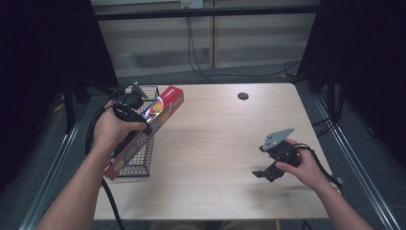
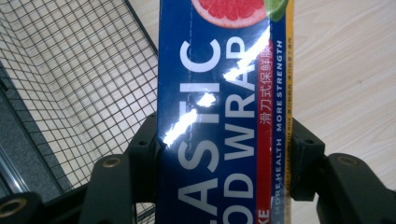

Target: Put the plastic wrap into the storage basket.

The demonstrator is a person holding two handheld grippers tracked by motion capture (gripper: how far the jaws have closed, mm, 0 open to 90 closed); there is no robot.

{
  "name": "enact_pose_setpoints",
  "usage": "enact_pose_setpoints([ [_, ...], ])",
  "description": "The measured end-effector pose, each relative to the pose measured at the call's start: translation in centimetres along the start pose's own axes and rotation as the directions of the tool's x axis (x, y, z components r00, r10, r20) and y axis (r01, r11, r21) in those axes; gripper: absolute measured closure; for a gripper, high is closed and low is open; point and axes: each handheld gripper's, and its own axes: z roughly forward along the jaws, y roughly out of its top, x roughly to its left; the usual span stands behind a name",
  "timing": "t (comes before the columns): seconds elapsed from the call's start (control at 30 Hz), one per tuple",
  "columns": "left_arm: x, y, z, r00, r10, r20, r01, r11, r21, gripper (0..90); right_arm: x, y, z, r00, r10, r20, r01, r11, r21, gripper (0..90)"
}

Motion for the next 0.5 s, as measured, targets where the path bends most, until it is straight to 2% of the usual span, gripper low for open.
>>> enact_pose_setpoints([
  [0.13, 0.36, -0.17, -0.1, 0.9994, -0.035, -0.004, 0.035, 0.9994, -0.008, 43.1, -0.1, -0.13, -0.01, 1.0, 0.001, -0.003, -0.001, 1.0, -0.005, 4.4],
  [0.23, 0.59, -0.31, -0.15, 0.9987, -0.049, -0.01, 0.049, 0.9987, -0.012, 43.1, -0.12, -0.24, 0.01, 1.0, 0.003, -0.002, -0.003, 1.0, -0.009, 4.4],
  [0.3, 0.75, -0.36, -0.23, 0.9989, -0.045, -0.012, 0.045, 0.999, -0.003, 43.1, -0.11, -0.29, 0.04, 1.0, 0.004, -0.001, -0.005, 1.0, -0.008, 4.3],
  [0.33, 0.77, -0.44, -0.19, 0.9979, -0.064, -0.012, 0.063, 0.9979, -0.015, 43.1, -0.11, -0.31, 0.07, 1.0, 0.003, 0.005, -0.003, 1.0, -0.008, 4.3],
  [0.5, 1.06, -0.67, -0.33, 0.9967, -0.08, -0.016, 0.08, 0.9967, -0.014, 43.0, -0.1, -0.44, 0.16, 1.0, 0.001, 0.001, -0.001, 1.0, -0.018, 4.4],
])
